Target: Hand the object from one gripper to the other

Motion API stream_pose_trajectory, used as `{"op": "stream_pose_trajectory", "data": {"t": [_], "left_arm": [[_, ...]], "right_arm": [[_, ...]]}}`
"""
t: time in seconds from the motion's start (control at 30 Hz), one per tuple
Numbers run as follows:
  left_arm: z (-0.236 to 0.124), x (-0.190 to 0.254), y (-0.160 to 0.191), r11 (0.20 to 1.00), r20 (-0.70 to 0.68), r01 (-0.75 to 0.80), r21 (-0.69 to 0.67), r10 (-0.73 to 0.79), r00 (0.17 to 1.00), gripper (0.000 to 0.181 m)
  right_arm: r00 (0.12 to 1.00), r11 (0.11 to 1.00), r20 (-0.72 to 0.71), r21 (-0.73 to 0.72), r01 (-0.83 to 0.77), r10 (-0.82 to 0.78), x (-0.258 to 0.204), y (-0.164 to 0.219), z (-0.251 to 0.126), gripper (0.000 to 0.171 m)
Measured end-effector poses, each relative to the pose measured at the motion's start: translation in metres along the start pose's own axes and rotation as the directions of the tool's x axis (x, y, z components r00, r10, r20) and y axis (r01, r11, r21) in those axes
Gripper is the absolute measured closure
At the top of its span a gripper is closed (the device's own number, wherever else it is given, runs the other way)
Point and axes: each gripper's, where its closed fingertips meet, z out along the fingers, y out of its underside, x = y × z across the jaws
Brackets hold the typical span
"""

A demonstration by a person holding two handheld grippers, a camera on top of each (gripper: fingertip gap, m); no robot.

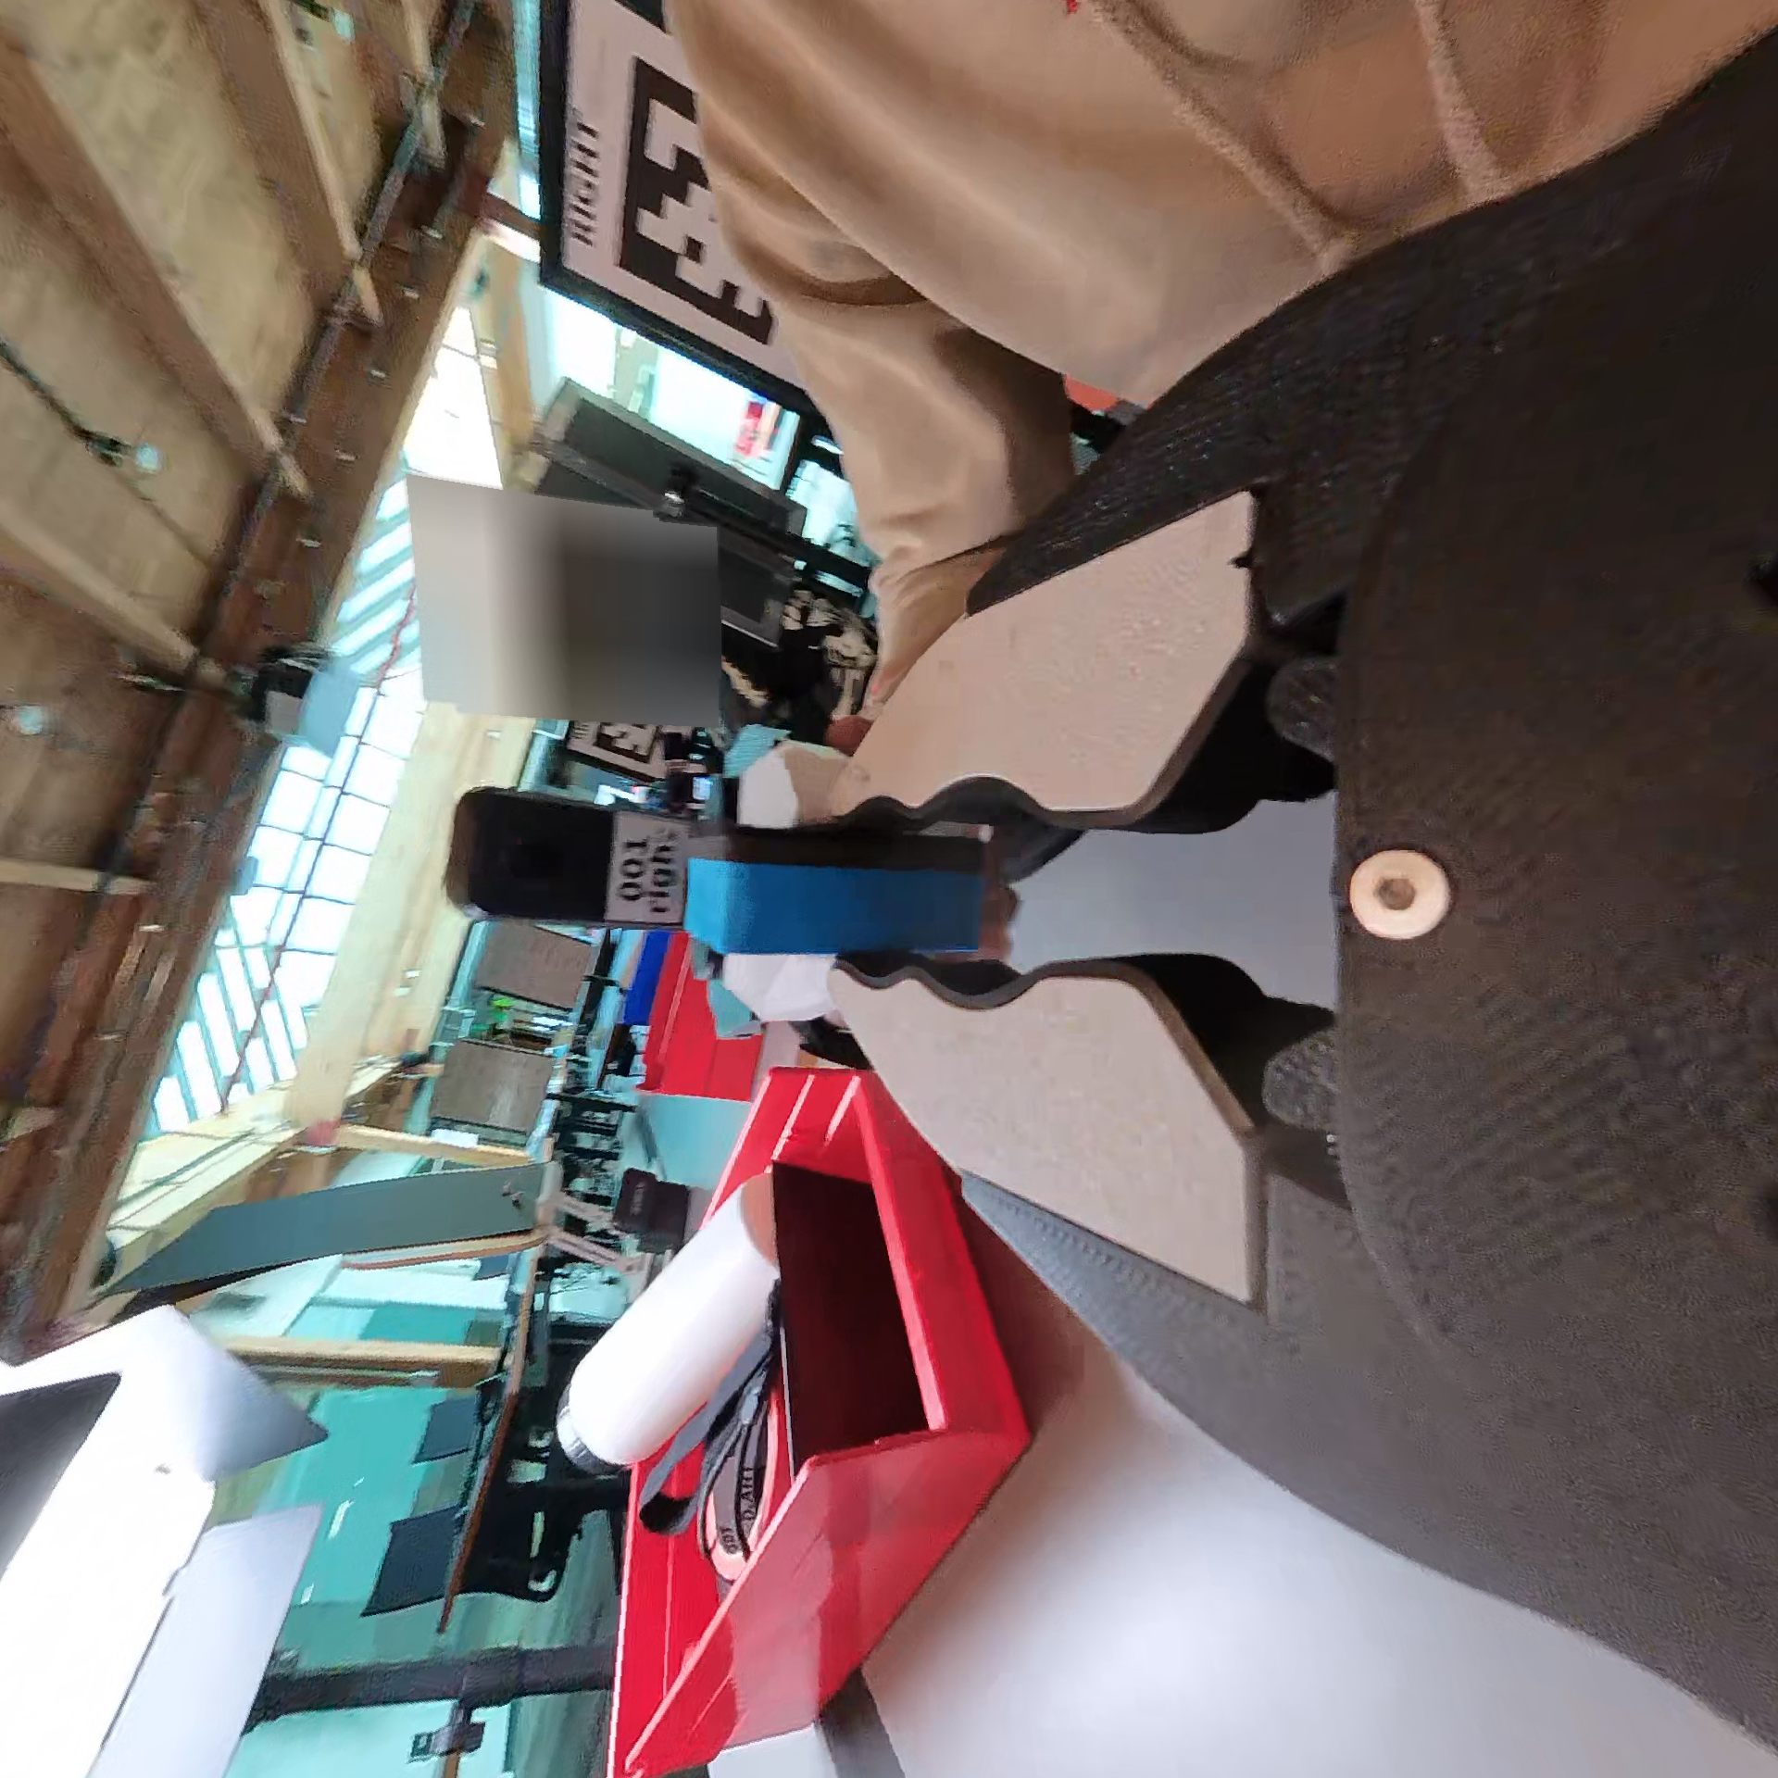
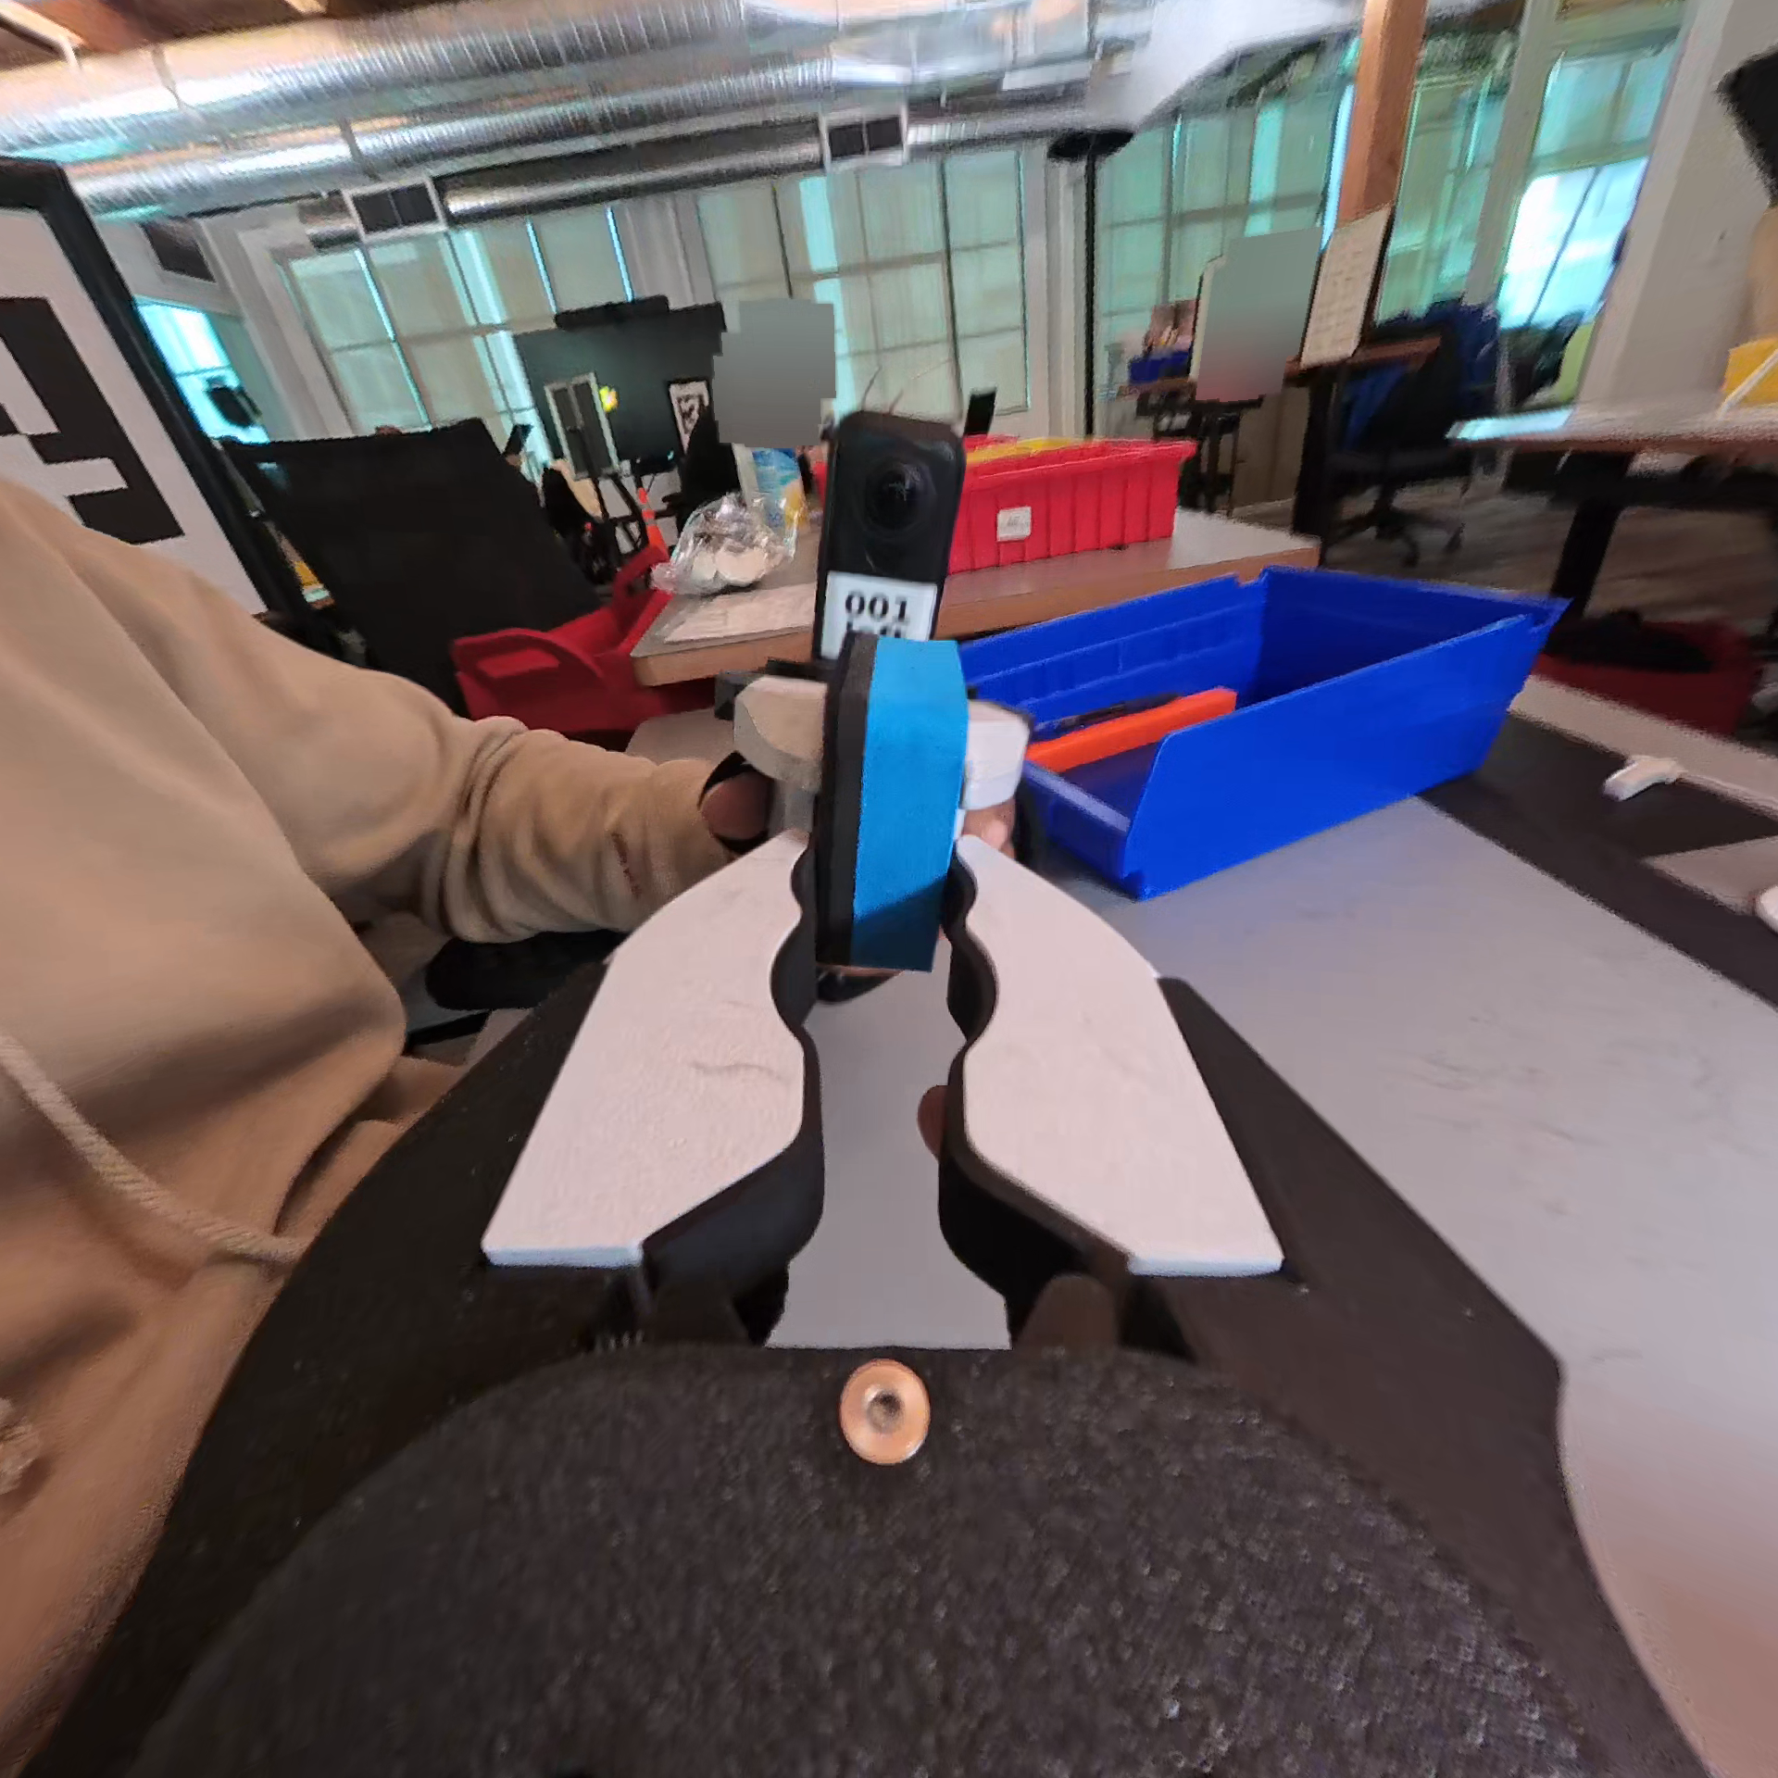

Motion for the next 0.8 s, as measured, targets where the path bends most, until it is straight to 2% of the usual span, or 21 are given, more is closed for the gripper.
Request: {"op": "stream_pose_trajectory", "data": {"t": [0.1,0.17,0.27,0.37,0.4,0.43,0.5,0.6,0.63,0.7,0.77,0.8], "left_arm": [[-0.006,-0.007,0.000,0.992,0.052,-0.083,-0.096,0.088,0.995,0.143],[-0.009,-0.012,0.006,0.972,0.087,-0.129,-0.199,0.149,0.985,0.142],[-0.011,-0.010,0.031,0.929,0.058,-0.037,-0.368,0.063,0.996,0.135],[-0.013,-0.009,0.066,0.850,0.044,0.053,-0.525,-0.035,0.998,0.149],[-0.014,-0.008,0.074,0.827,0.037,0.052,-0.559,-0.038,0.999,0.157],[-0.013,-0.011,0.075,0.829,0.050,0.046,-0.557,-0.021,0.999,0.157],[-0.012,-0.021,0.061,0.873,0.109,0.078,-0.482,-0.029,0.994,0.158],[-0.016,-0.038,0.026,0.933,0.175,0.281,-0.225,-0.245,0.954,0.159],[-0.019,-0.044,0.016,0.920,0.167,0.371,-0.123,-0.349,0.922,0.159],[-0.023,-0.049,0.000,0.838,0.073,0.544,0.037,-0.545,0.835,0.159],[-0.021,-0.049,0.000,0.760,0.003,0.644,0.089,-0.646,0.763,0.159],[-0.017,-0.048,0.004,0.747,0.004,0.659,0.086,-0.662,0.750,0.159]], "right_arm": [[0.993,0.992,0.046,-0.067,-0.103,0.106,-0.001,0.000,-0.008,0.149],[0.982,0.966,0.055,-0.194,-0.169,0.182,0.000,0.014,-0.014,0.149],[0.989,0.922,0.044,-0.370,-0.112,0.138,-0.002,0.046,-0.018,0.149],[0.997,0.868,0.056,-0.496,-0.024,0.060,-0.008,0.072,-0.012,0.149],[0.998,0.854,0.044,-0.520,-0.005,0.033,-0.006,0.078,-0.010,0.149],[1.000,0.841,0.029,-0.540,0.019,-0.004,-0.001,0.083,-0.011,0.149],[0.996,0.882,-0.040,-0.467,0.057,-0.085,0.014,0.070,-0.010,0.146],[0.929,0.927,-0.224,-0.305,0.220,-0.294,0.041,0.030,-0.015,0.123],[0.883,0.911,-0.271,-0.270,0.312,-0.383,0.045,0.018,-0.018,0.118],[0.792,0.851,-0.318,-0.267,0.452,-0.520,0.045,0.008,-0.018,0.107],[0.723,0.798,-0.342,-0.313,0.515,-0.601,0.045,0.011,-0.010,0.095],[0.689,0.774,-0.355,-0.330,0.540,-0.632,0.045,0.013,-0.006,0.089]]}}
